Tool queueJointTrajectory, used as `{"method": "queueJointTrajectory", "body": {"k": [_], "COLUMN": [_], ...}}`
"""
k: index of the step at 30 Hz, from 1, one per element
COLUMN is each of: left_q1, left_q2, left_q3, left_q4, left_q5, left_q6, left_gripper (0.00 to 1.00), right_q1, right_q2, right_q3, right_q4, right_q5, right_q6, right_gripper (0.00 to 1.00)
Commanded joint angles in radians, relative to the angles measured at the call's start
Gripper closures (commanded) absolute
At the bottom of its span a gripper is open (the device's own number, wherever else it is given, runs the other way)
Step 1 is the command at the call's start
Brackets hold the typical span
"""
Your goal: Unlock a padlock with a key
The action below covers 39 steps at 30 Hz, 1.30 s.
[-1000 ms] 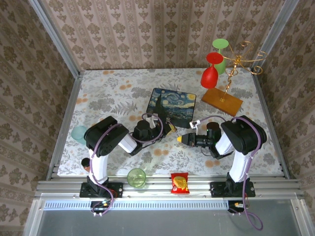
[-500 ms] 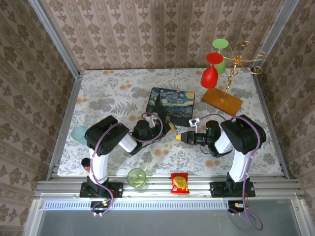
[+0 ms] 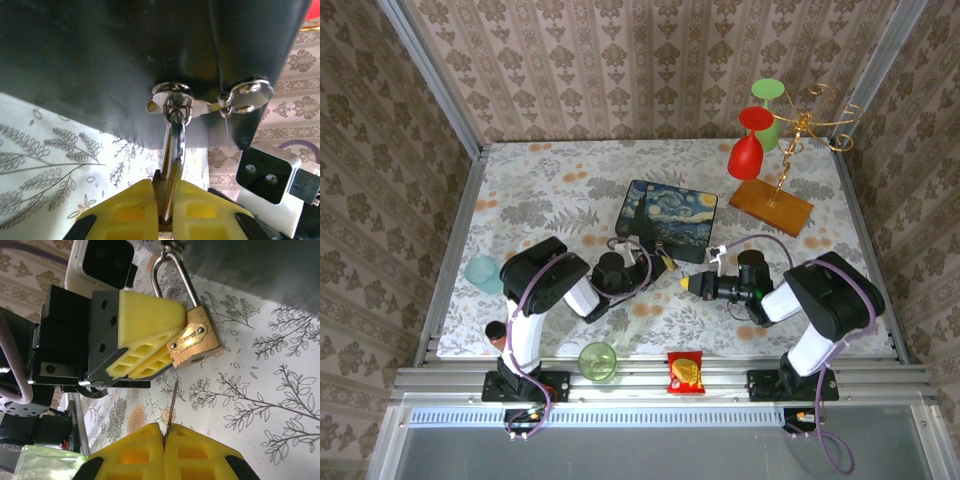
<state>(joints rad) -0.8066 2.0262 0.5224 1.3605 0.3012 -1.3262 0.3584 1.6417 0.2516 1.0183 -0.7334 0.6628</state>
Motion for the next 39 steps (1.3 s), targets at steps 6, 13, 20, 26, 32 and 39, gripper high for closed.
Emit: {"method": "queueJointTrajectory", "body": {"k": [6, 13, 20, 26, 32, 39], "left_q1": [-0.017, -0.025, -0.042, -0.108, -0.158, -0.128], "left_q2": [-0.025, -0.110, -0.265, -0.477, -0.708, -0.817], "left_q3": [-0.117, -0.143, -0.131, -0.082, -0.001, -0.012], "left_q4": [-0.069, -0.136, -0.404, -0.708, -0.857, -0.741], "left_q5": [-0.139, -0.195, -0.254, -0.394, -0.375, -0.062], "left_q6": [0.030, 0.061, 0.131, 0.268, 0.505, 0.651], "left_gripper": [0.78, 0.59, 0.43, 0.39, 0.43, 0.59], "right_q1": [0.027, 0.052, 0.084, 0.088, 0.094, 0.096], "right_q2": [-0.202, -0.235, -0.243, -0.324, -0.364, -0.381], "right_q3": [0.005, 0.035, 0.054, 0.019, 0.070, 0.093], "right_q4": [-0.284, -0.357, -0.420, -0.296, -0.300, -0.153], "right_q5": [0.088, 0.087, 0.116, -0.017, -0.163, -0.234], "right_q6": [-0.132, -0.152, -0.176, -0.173, -0.160, -0.019], "right_gripper": [1.00, 1.00, 1.00, 1.00, 1.00, 1.00]}}
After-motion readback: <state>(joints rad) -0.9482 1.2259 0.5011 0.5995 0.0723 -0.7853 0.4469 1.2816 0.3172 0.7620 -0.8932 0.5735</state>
